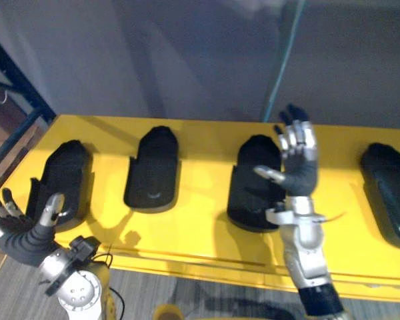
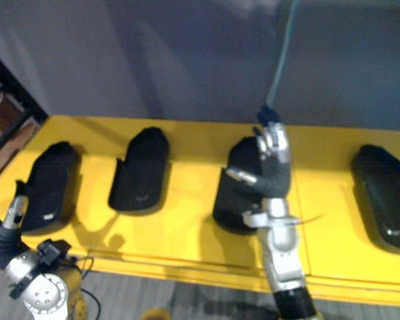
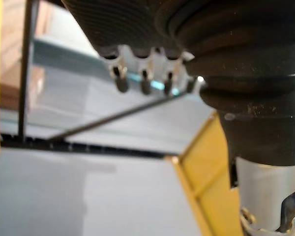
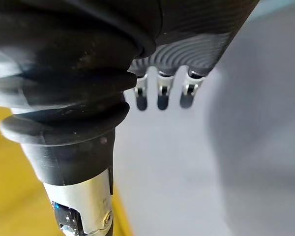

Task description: Walk over and take plastic housings, then place them on the shelf

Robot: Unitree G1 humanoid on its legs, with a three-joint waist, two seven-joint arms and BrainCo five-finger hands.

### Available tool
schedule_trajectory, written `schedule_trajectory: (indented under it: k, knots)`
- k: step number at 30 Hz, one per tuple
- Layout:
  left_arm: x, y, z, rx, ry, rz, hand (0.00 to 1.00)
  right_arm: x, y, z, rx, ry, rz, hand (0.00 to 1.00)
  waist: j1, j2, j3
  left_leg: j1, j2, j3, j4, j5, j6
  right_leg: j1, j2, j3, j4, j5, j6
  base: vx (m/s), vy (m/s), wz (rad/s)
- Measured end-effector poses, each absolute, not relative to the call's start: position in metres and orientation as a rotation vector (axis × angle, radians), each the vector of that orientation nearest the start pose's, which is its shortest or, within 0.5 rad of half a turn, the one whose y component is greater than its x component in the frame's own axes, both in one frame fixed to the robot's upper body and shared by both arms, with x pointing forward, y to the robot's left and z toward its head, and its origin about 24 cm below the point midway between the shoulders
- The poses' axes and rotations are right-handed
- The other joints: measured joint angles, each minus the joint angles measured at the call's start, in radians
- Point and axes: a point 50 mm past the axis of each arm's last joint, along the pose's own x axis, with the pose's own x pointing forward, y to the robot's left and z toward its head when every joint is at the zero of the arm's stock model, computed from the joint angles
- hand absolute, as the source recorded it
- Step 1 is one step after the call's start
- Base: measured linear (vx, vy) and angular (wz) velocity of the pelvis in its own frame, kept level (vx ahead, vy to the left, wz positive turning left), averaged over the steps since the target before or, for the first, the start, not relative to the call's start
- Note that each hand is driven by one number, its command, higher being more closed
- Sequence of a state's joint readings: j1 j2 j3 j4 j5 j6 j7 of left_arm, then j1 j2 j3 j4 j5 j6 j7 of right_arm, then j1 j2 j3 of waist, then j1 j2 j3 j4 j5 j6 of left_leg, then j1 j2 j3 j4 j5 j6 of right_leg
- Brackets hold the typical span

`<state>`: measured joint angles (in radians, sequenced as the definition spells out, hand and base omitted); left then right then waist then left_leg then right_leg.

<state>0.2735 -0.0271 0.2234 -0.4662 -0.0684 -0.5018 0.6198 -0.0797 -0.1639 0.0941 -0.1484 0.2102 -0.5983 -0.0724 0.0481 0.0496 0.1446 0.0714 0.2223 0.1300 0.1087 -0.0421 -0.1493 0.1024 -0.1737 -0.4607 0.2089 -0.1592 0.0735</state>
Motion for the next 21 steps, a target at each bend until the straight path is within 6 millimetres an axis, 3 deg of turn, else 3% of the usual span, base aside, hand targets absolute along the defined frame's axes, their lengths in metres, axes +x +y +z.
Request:
schedule_trajectory:
  k: [2,6,9,11,14,15,16,18,21]
  knots:
    - [0.154,0.226,0.135,-0.167,-0.752,0.836,0.00,0.236,-0.162,0.145,0.098,-0.809,-0.020,0.00,-0.010,0.002,-0.003,0.057,0.000,0.041,-0.036,0.001,-0.001,0.005,-0.004,0.036,0.025,0.000,0.000,0.02,0.056,-0.31]
    - [0.162,0.222,0.156,-0.187,-0.880,0.767,0.00,0.223,-0.177,0.145,0.087,-0.824,-0.217,0.00,-0.021,-0.023,0.003,0.130,-0.023,0.100,-0.025,-0.025,-0.002,-0.002,-0.032,0.143,0.091,0.004,-0.004,0.01,0.092,-0.41]
    - [0.166,0.222,0.164,-0.182,-0.920,0.745,0.00,0.215,-0.190,0.144,0.065,-0.800,-0.322,0.00,-0.033,-0.028,0.003,0.165,-0.029,0.164,-0.033,-0.065,-0.001,-0.093,-0.038,0.247,0.212,0.025,-0.020,-0.02,0.134,-0.60]
    - [0.168,0.221,0.167,-0.157,-0.939,0.757,0.00,0.210,-0.197,0.143,0.065,-0.785,-0.365,0.00,-0.037,-0.044,0.006,0.182,-0.050,0.218,-0.041,-0.069,0.003,-0.138,-0.055,0.268,0.243,0.055,-0.013,-0.06,0.166,-0.80]
    - [0.175,0.227,0.169,-0.127,-0.943,0.812,0.00,0.207,-0.198,0.145,0.060,-0.791,-0.355,0.00,-0.052,-0.080,0.034,0.127,-0.064,0.276,0.114,-0.111,0.051,-0.165,-0.105,0.179,0.232,0.169,-0.071,-0.14,0.145,-0.88]
    - [0.179,0.227,0.169,-0.129,-0.935,0.811,0.00,0.207,-0.203,0.148,0.056,-0.804,-0.352,0.00,-0.046,-0.048,0.021,0.096,-0.087,0.246,0.047,-0.101,0.085,-0.148,-0.091,0.174,0.131,0.231,-0.025,-0.22,0.170,-0.82]
    - [0.181,0.229,0.171,-0.122,-0.945,0.810,0.00,0.208,-0.205,0.155,0.048,-0.842,-0.350,0.00,-0.041,-0.029,0.025,0.090,-0.081,0.287,0.021,-0.116,0.108,-0.164,-0.089,0.143,0.203,0.183,-0.030,-0.18,0.168,-0.77]
    - [0.186,0.240,0.171,-0.053,-0.925,0.826,0.00,0.209,-0.206,0.154,0.059,-0.855,-0.351,0.00,-0.047,-0.066,0.038,0.066,-0.119,0.306,0.022,-0.127,0.116,-0.144,-0.121,0.098,0.314,0.066,-0.035,-0.05,0.088,-0.41]
    - [0.183,0.250,0.157,-0.042,-0.843,0.907,0.00,0.217,-0.202,0.149,0.069,-0.844,-0.332,0.00,-0.014,-0.082,0.047,0.032,-0.115,0.349,0.075,-0.137,0.132,-0.118,-0.118,0.048,0.288,0.024,-0.039,-0.11,0.008,-0.43]
